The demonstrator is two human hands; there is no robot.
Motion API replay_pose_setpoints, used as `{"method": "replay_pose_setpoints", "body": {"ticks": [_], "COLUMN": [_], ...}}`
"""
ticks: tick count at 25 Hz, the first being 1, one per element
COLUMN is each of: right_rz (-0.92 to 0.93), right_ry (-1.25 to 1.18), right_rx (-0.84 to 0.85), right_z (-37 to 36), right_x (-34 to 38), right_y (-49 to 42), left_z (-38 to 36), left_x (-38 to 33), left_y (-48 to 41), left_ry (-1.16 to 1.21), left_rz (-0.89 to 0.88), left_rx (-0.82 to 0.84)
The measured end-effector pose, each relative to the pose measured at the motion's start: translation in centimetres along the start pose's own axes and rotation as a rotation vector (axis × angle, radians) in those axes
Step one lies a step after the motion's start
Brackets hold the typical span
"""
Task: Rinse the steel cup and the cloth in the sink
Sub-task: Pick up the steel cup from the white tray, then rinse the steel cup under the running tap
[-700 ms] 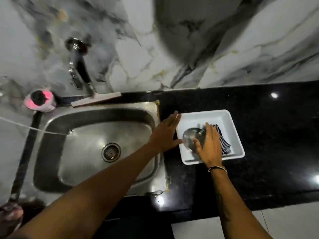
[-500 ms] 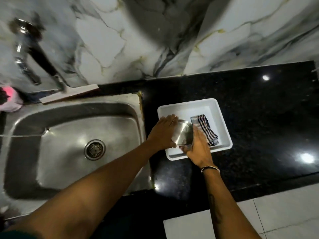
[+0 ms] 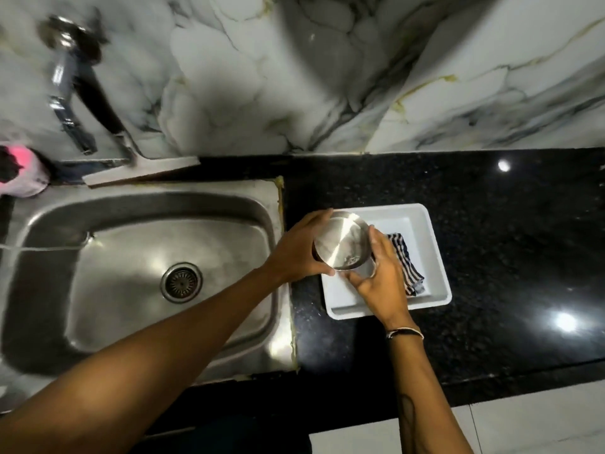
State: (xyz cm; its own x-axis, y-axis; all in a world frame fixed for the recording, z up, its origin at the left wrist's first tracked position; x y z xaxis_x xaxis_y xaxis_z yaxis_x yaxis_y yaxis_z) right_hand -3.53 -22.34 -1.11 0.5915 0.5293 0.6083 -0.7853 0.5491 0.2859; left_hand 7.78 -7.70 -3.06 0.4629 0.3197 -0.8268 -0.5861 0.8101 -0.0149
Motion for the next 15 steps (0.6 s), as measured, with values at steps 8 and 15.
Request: {"method": "replay_pose_setpoints", "body": {"ticks": [8, 15], "right_rz": [0.158, 0.247], "right_ry": [-0.342, -0.275], "right_rx": [0.386, 0.49], "right_z": [-12.9, -21.3], "right_x": [21.1, 31.1], "right_y": [4.2, 6.7], "left_z": [20.6, 27.1], "left_x": [7.4, 13.1], "left_y": [17.3, 25.1], "left_ry": [0.185, 0.227], "left_rz": [0.177, 0.182], "left_rx": [-0.431, -0.552]}}
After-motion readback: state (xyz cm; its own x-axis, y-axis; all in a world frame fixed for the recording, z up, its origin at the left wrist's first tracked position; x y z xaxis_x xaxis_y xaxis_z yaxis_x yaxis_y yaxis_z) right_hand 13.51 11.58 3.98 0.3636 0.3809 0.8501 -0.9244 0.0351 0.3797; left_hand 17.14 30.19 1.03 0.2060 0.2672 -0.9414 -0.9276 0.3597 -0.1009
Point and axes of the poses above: each hand's wrist, its own y-axis away from the middle knuckle, its own z-axis out of the back of the hand, x = y × z, the point moved 8 cm from there along -y, towards the middle knuckle, and after that the axes turned 12 degrees about -z, right-handed, at the moved point
